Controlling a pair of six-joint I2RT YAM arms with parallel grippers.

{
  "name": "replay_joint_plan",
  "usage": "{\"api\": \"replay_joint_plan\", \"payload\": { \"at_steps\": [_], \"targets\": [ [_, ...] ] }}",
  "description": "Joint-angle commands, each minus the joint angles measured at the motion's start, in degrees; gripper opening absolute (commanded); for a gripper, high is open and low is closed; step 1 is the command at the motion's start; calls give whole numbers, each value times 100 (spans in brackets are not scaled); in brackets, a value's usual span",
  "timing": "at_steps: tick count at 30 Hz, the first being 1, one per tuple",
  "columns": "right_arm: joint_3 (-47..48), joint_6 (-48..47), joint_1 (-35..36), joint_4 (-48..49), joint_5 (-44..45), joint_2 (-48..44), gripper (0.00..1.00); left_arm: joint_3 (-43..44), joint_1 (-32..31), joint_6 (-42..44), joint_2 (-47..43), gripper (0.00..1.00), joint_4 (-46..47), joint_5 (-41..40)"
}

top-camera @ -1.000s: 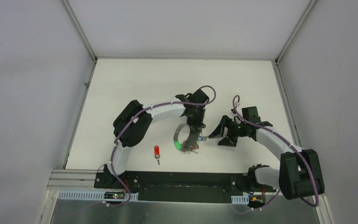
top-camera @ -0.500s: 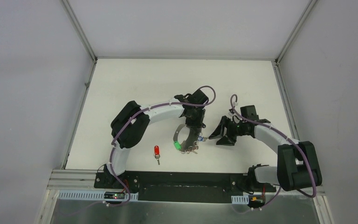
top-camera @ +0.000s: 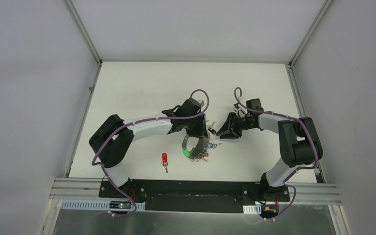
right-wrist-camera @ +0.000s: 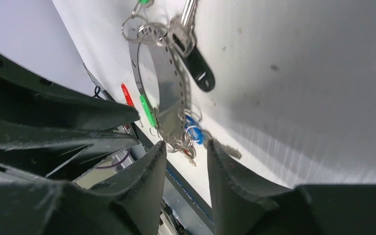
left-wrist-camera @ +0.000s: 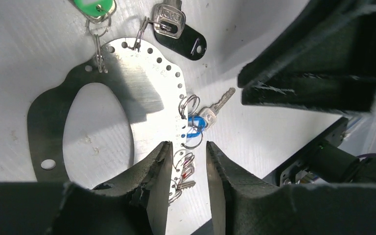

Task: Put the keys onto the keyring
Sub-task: Pick up the keyring from the center of the board.

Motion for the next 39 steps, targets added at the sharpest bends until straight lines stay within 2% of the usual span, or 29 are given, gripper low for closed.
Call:
{"api": "replay_joint_plan", "payload": {
  "at_steps": [1,6,15,28,31,35,39],
  "targets": [
    [354,-68,180,399,-341,504,36,-372,87,-210,-369,33,1261,303],
    [415,-43,448,611,-245,884,34,-172,87,-79,-8,30,1257,753],
    [509,31,641,1007,-185,1322,33,-117,90,-101,199,19,896,634],
    [632,-284,681,770,371,956,35,-58,87,-283,526,4,668,589],
    [697,-269,691,772,211,1065,34,-8,90,-269,542,6,611,510],
    [669,-158,690,820,15,1125,33,22,87,-194,495,22,632,487],
    [553,-69,685,806,58,1007,33,-48,88,-128,469,29,861,625]
  ]
}}
